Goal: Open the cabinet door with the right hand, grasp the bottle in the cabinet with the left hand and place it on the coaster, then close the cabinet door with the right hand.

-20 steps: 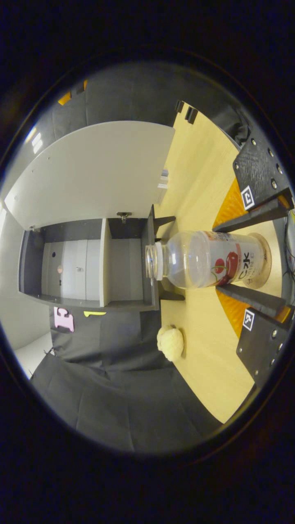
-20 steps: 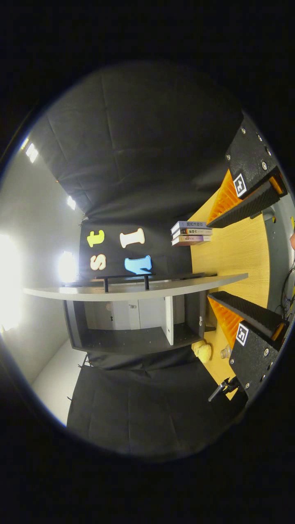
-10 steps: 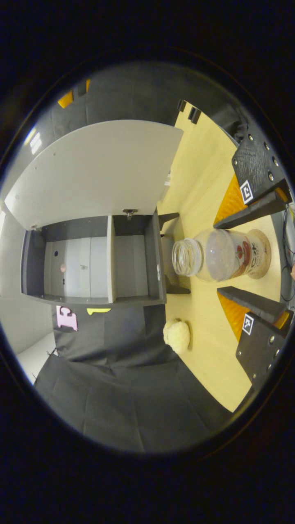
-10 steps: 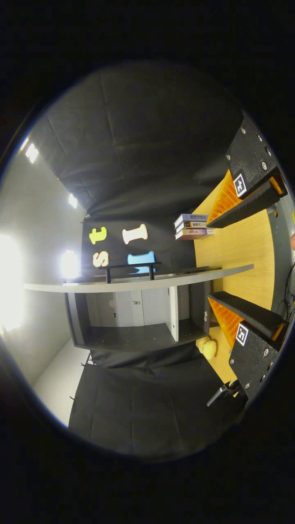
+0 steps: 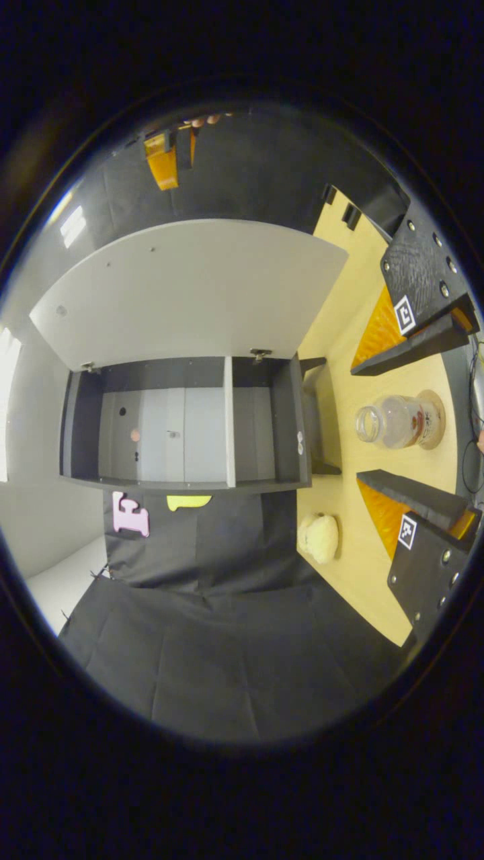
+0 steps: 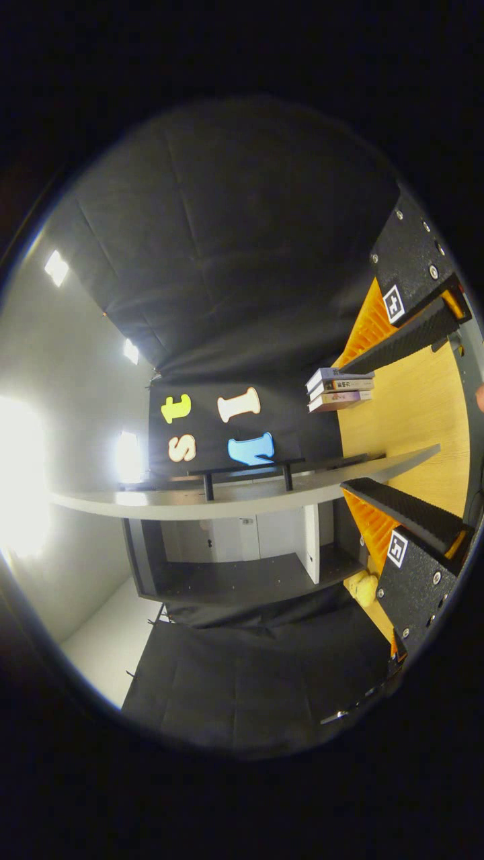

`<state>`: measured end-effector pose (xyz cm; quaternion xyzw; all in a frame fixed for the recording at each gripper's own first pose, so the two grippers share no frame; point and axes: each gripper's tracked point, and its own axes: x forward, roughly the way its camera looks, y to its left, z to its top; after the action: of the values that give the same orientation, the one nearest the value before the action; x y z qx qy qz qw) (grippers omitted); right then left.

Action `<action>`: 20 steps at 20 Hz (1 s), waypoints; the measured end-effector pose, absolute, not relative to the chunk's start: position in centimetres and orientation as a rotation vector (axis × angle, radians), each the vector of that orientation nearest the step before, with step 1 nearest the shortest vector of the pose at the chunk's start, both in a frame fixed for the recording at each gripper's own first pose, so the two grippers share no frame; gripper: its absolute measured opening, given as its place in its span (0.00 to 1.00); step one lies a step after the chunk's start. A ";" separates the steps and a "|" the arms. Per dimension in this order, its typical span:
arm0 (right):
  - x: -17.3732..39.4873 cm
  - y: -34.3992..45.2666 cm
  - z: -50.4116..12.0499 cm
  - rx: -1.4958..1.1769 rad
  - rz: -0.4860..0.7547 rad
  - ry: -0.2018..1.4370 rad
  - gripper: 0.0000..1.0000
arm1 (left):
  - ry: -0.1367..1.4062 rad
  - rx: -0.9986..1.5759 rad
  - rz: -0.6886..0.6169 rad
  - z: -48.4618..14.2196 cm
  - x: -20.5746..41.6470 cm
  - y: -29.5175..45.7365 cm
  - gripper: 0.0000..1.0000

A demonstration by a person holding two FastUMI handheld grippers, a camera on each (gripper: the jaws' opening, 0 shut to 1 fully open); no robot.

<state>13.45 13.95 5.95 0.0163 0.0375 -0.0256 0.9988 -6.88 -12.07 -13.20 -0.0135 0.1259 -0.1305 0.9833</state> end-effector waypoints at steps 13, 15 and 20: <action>17.7 12.1 9.1 0.041 -0.218 0.033 0.95 | 0.156 -0.085 -0.027 -3.1 -4.6 1.4 0.81; 18.1 12.6 8.8 0.024 -0.201 0.041 0.92 | 0.142 -0.060 0.013 -2.6 -5.1 3.3 0.81; 18.2 12.7 9.3 -0.070 -0.212 0.033 0.93 | 0.132 -0.075 0.056 -2.6 -6.2 5.4 0.87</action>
<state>18.19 12.71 9.33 -0.0350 0.0163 -0.1057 0.9937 -6.15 5.43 -2.61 -0.0375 0.0657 0.0278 0.9967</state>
